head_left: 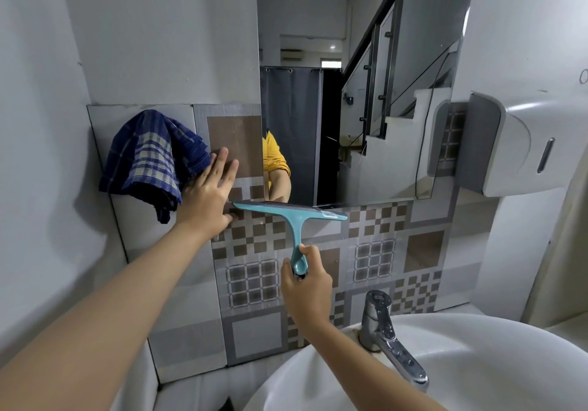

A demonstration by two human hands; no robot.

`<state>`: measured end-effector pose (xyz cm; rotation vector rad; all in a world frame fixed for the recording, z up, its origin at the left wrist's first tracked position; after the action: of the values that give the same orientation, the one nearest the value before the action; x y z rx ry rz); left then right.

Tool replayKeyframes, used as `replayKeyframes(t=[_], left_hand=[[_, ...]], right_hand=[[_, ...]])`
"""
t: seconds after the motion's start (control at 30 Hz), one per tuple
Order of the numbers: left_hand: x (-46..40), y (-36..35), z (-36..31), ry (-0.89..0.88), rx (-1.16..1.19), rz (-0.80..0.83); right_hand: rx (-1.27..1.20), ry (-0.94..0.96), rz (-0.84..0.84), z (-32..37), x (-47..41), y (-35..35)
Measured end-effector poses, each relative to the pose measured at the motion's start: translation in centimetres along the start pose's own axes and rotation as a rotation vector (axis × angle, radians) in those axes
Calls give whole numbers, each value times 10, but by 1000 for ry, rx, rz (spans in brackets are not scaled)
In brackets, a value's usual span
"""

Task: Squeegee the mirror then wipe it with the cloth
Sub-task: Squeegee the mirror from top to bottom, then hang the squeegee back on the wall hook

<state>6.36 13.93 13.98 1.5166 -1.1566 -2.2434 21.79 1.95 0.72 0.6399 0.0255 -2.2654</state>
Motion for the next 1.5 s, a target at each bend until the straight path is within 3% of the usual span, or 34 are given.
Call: replayKeyframes(t=[0.57, 0.67, 0.77, 0.9, 1.03, 1.2, 1.5], left_hand=[[1, 2, -2, 15, -32, 40], [0, 5, -7, 53, -2, 49], [3, 13, -28, 93, 190, 25], [17, 42, -83, -47, 575, -71], [38, 55, -125, -37, 924, 88], [62, 49, -142, -23, 980, 308], [93, 40, -123, 204, 1098, 374]], right_hand=[[283, 10, 150, -6, -15, 35], [322, 88, 181, 5, -13, 51], [342, 169, 236, 24, -13, 68], [437, 283, 427, 44, -18, 87], [564, 484, 568, 66, -25, 104], [651, 705, 645, 81, -39, 114], [543, 1022, 618, 100, -47, 96]])
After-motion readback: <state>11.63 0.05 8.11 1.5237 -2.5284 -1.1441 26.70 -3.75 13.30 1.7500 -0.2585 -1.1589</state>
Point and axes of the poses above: each hand's wrist, its own x-axis away from the middle knuckle, its own y-axis out of the back of the hand, z = x × y, the point moved 7 cm from there along -x, towards the middle knuckle, and after that the axes turned 2 degrees about -z, right-handed, at the moved point
